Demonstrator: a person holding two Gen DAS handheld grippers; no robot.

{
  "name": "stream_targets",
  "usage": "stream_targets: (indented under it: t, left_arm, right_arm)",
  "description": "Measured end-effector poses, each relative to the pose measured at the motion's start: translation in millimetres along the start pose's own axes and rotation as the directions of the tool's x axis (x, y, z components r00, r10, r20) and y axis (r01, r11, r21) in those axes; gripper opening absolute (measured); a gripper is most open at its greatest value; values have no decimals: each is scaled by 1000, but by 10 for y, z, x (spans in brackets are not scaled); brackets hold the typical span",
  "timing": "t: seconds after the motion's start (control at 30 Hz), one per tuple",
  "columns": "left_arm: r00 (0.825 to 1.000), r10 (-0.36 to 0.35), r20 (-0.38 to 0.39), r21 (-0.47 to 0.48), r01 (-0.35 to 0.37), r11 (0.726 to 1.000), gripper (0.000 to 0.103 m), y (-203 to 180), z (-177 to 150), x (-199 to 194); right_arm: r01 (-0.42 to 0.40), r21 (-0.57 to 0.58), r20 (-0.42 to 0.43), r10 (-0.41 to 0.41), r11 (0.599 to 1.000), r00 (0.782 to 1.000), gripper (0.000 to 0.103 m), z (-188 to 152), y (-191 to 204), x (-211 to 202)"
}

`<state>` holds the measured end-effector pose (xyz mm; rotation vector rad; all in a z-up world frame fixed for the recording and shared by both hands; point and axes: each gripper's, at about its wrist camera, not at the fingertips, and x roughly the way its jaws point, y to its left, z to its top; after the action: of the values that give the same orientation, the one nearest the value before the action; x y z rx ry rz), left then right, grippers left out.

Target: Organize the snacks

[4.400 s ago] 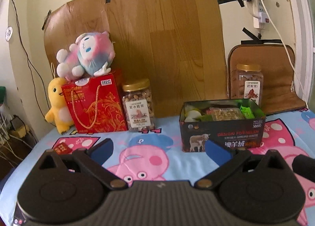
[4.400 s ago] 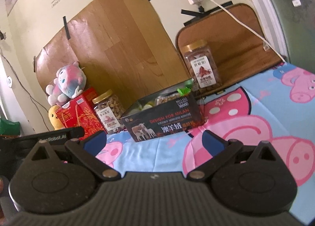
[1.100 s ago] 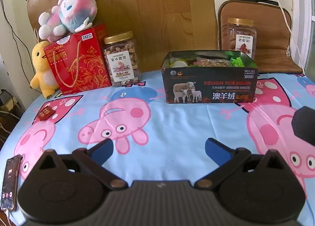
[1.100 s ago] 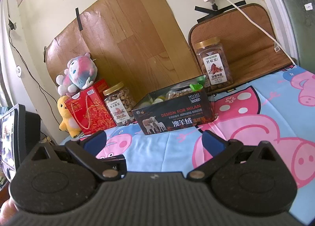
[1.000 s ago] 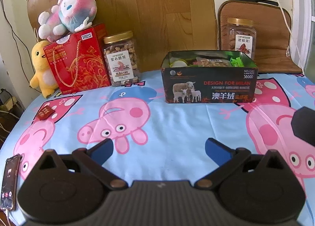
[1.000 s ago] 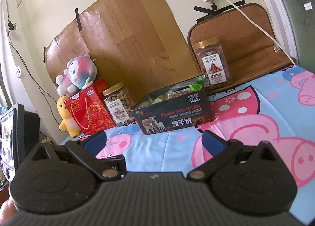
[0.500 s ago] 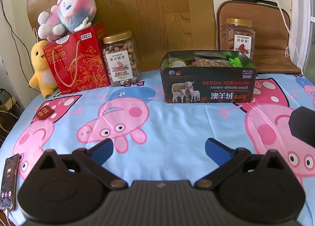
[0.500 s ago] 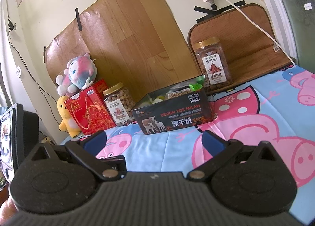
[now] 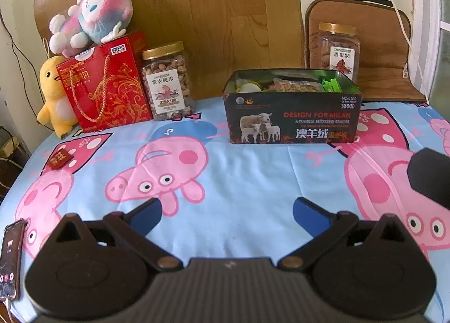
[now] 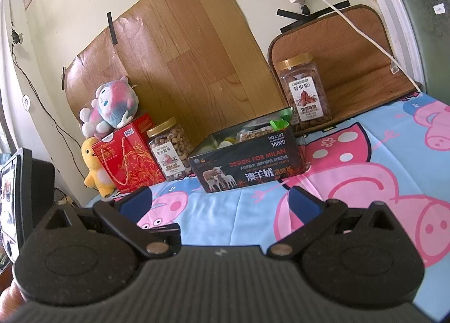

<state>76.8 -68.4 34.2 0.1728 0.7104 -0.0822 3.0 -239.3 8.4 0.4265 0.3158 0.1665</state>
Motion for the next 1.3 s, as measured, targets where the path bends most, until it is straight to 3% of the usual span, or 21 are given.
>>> stream_targets:
  t: [1.3]
  left_arm:
    - [999,-12,-39,-7,12,1000,103,25,-16,65]
  right_arm:
    - [-2,-3,-3,2,1000,1000,103,11,-1,4]
